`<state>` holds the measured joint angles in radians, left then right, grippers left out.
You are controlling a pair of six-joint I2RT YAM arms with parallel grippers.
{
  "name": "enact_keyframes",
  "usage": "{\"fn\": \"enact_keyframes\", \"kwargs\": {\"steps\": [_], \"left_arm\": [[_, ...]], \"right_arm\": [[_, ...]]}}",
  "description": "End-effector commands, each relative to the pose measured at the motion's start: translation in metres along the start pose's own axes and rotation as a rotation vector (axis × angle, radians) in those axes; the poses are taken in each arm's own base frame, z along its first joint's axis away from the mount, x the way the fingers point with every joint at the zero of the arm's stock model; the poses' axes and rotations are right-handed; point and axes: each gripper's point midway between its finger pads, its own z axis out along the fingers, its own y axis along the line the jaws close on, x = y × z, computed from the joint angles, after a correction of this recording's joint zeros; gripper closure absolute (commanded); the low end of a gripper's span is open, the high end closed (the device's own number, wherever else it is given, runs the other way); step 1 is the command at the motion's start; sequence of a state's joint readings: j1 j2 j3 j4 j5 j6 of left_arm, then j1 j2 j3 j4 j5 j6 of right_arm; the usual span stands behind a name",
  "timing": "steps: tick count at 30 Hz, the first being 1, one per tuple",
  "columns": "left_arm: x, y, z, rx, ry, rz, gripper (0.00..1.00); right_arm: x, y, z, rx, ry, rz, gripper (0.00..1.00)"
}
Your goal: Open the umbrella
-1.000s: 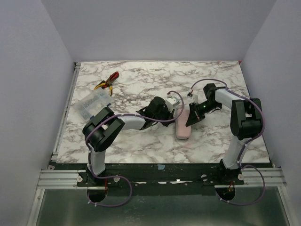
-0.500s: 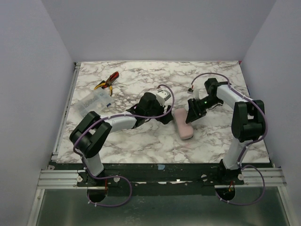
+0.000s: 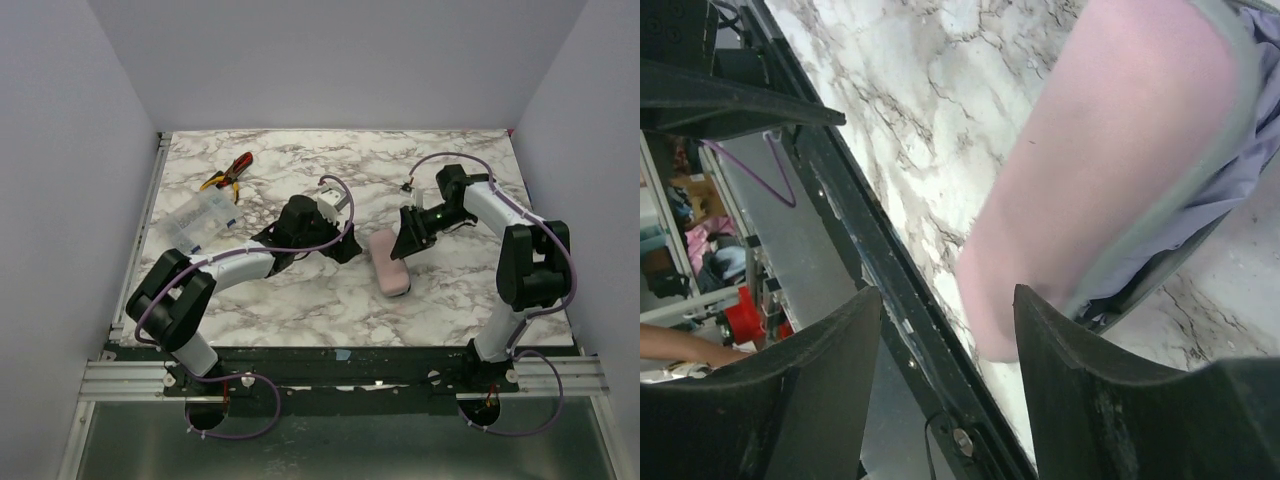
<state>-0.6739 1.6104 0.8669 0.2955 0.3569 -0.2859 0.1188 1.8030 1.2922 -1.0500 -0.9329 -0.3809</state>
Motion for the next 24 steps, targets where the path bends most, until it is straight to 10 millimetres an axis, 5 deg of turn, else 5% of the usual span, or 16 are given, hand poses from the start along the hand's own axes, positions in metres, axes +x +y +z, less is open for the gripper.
{"fn": "enact_keyframes", "kwargs": {"steps": [1, 11, 18, 24], "left_arm": [[-0.007, -0.012, -0.009, 0.053, -0.016, -0.013, 0.2], [-0.008, -0.002, -0.018, 0.032, -0.022, -0.034, 0.21], [-0.008, 0.009, -0.028, 0.0, -0.035, -0.024, 0.21], [-0.009, 0.017, -0.029, -0.012, -0.038, -0.027, 0.21]], "right_arm": [[-0.007, 0.015, -0.001, -0.039, -0.05, -0.019, 0.44], [-0.028, 0.022, 0.004, -0.028, -0.075, -0.037, 0.48], [-0.05, -0.035, -0.035, 0.363, -0.213, -0.028, 0.81], [-0.022, -0.059, -0.026, 0.415, -0.138, 0.011, 0.93]]}}
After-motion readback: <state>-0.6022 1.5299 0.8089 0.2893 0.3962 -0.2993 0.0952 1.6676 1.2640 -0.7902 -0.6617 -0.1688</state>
